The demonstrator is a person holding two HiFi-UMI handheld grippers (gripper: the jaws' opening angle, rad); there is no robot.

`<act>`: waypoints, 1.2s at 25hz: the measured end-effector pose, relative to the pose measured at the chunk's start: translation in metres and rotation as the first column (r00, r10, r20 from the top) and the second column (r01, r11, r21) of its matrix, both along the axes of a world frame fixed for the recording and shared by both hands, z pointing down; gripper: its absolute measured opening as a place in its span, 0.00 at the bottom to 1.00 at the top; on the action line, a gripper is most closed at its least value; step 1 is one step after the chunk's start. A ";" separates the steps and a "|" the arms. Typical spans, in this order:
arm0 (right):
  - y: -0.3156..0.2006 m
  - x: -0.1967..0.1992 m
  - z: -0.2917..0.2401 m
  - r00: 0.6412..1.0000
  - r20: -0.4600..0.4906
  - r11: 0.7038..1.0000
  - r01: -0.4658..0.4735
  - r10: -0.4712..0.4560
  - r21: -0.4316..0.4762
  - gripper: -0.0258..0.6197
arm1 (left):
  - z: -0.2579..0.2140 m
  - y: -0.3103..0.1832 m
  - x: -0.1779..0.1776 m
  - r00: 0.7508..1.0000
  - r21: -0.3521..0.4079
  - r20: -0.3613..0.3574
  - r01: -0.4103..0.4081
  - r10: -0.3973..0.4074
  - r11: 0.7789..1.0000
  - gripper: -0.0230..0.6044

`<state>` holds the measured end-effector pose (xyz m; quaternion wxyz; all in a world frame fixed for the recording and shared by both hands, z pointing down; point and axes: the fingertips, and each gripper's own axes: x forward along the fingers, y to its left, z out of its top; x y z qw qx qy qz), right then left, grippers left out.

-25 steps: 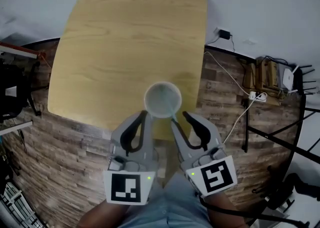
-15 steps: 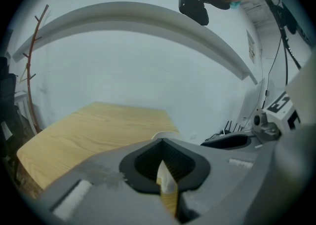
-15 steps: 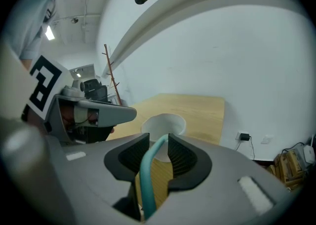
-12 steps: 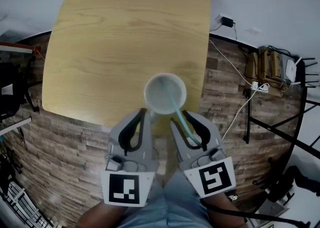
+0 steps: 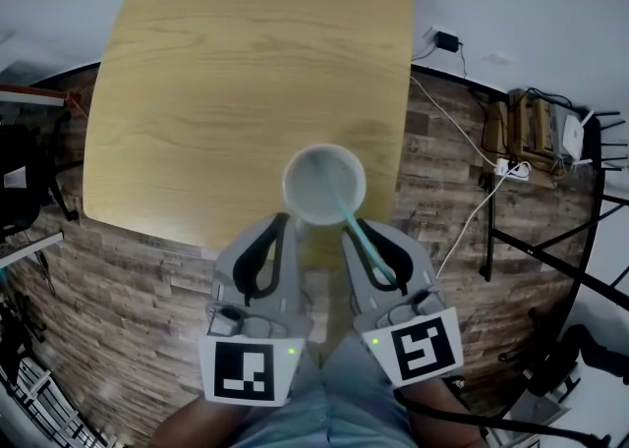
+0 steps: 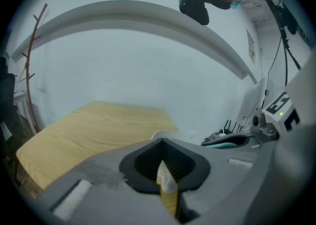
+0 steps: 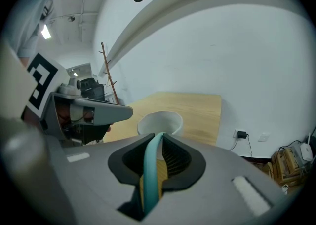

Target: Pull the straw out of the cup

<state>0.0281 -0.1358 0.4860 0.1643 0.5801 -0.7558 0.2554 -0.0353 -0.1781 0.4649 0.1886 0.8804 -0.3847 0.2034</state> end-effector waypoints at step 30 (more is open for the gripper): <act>-0.007 0.011 -0.071 0.999 -0.042 0.987 -0.019 0.026 0.157 0.10 | -0.064 -0.005 0.008 0.998 0.150 -0.061 0.006 0.004 0.989 0.07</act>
